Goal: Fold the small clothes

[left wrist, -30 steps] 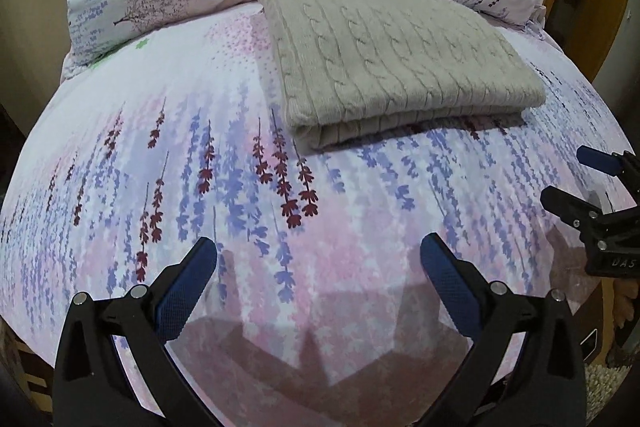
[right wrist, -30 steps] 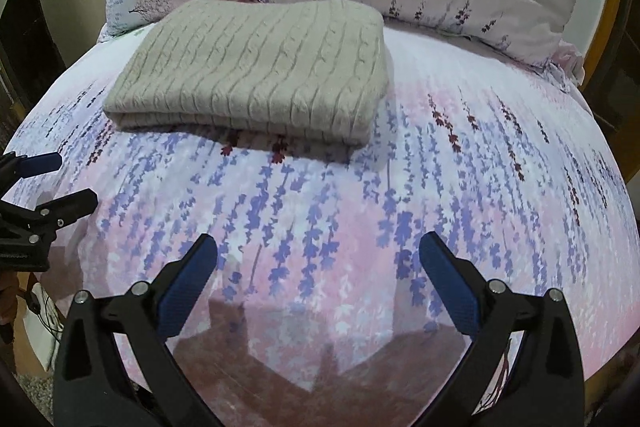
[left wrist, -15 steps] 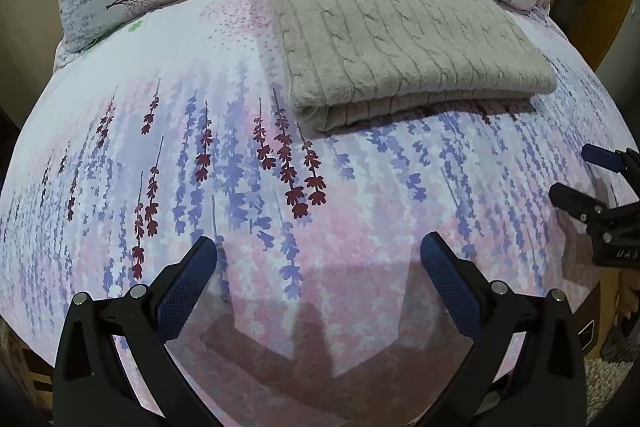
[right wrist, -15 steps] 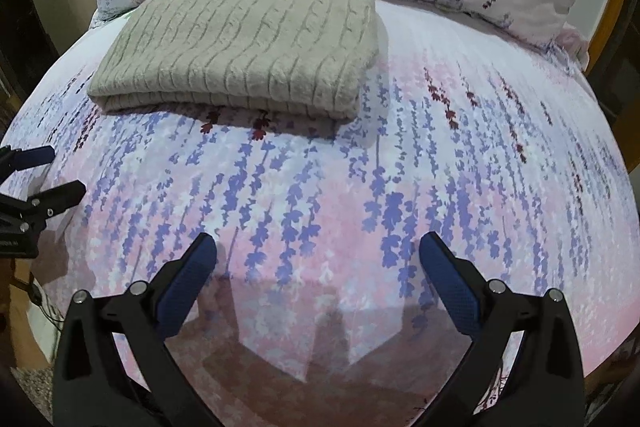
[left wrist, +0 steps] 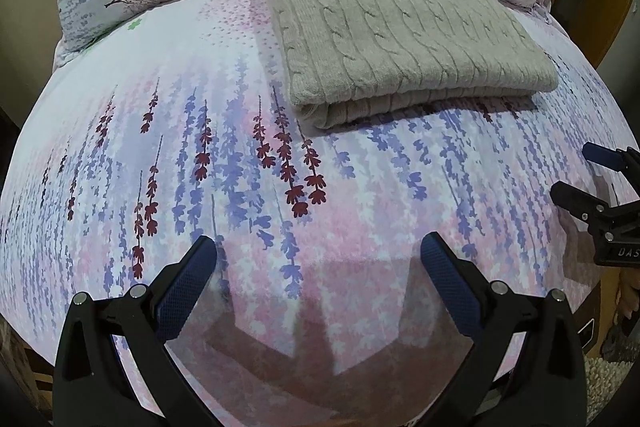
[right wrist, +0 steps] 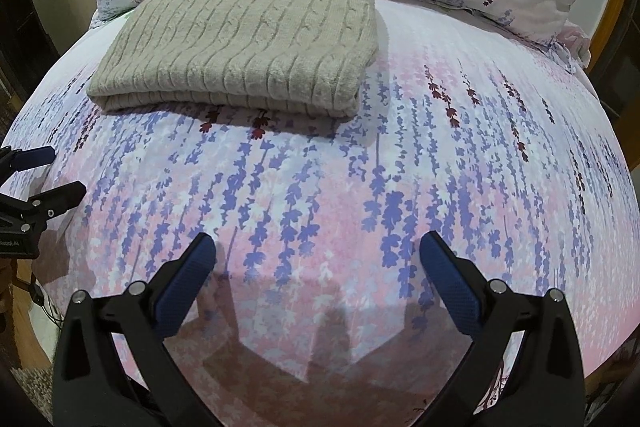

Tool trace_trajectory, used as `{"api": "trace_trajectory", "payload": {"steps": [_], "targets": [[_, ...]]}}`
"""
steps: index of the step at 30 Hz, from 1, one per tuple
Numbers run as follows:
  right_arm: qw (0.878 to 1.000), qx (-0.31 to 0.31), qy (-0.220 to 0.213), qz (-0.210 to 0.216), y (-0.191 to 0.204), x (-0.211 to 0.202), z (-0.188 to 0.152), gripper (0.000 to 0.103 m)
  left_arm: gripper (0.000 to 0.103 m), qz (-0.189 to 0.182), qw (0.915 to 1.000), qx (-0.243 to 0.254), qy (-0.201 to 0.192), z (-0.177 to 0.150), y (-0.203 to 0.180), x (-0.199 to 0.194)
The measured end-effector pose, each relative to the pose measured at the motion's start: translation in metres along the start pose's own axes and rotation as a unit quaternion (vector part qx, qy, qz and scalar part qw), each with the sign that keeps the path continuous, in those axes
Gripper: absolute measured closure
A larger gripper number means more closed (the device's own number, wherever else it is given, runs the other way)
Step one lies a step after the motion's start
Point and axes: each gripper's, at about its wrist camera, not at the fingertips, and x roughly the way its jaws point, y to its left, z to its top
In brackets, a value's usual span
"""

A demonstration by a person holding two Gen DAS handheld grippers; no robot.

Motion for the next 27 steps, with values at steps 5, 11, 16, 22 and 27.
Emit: {"api": "trace_trajectory", "payload": {"steps": [5,11,16,22,27], "targets": [[1.0,0.001,0.0,0.0,-0.0013,0.0005,0.0007,0.002,0.001,0.002,1.0,-0.002,-0.001,-0.0015,-0.0005,-0.0009],[1.0,0.0,0.001,0.0,-0.0005,0.0002,0.0005,0.002,0.001,0.001,1.0,-0.001,-0.001,-0.0006,0.0003,-0.0008],[1.0,0.0,0.001,0.0,-0.0003,0.0001,0.0004,0.002,0.001,0.001,1.0,-0.001,-0.002,-0.0006,0.0003,-0.001],[1.0,0.001,0.001,0.0,-0.0002,0.0001,0.0003,0.002,0.001,0.001,1.0,-0.002,-0.002,-0.001,-0.0001,-0.0011],[1.0,0.0,0.001,0.0,-0.0004,0.0002,0.0004,0.002,0.001,0.001,1.0,-0.001,-0.002,-0.0008,0.0001,-0.0011]]}}
